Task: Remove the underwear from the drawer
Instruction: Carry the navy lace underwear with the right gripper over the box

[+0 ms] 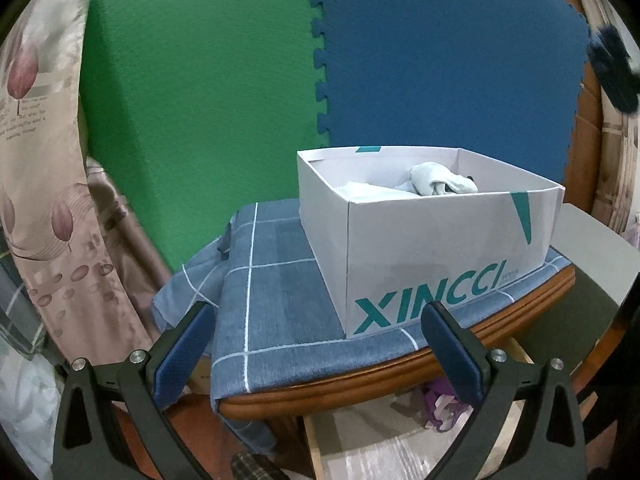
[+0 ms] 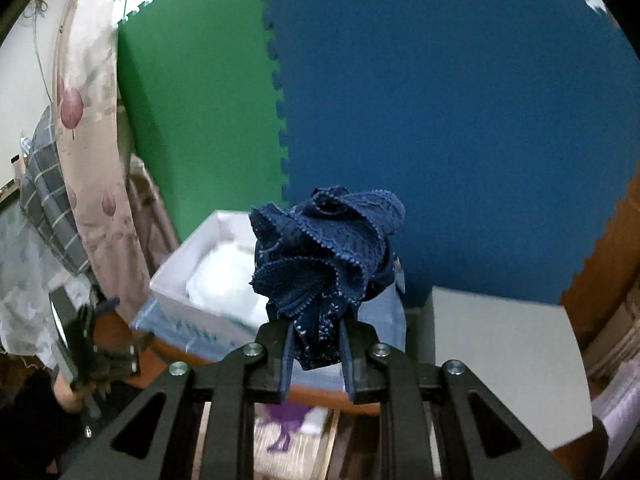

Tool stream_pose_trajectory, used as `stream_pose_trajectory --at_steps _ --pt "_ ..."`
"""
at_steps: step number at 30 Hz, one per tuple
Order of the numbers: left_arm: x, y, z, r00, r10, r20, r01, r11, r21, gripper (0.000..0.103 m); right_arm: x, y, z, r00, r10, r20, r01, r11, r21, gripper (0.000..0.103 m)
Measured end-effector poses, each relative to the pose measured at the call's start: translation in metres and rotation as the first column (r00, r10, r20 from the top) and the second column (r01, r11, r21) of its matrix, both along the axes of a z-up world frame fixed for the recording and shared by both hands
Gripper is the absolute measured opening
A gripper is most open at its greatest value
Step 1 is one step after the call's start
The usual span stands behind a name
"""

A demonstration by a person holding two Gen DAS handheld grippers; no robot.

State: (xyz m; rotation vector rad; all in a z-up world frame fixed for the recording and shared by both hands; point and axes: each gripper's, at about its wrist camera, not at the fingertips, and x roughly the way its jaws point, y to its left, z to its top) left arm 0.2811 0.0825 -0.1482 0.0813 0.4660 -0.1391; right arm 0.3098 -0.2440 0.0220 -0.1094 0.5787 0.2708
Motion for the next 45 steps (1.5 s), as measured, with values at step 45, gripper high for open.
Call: stream_pose_trajectory --at_steps 45 --pt "0.001 0.003 -0.005 0.999 -0.024 -0.030 0.022 0.999 -0.038 0.102 0.040 0.058 -0.003 0.997 0.066 -0.037 -0.067 0.998 -0.012 0.019"
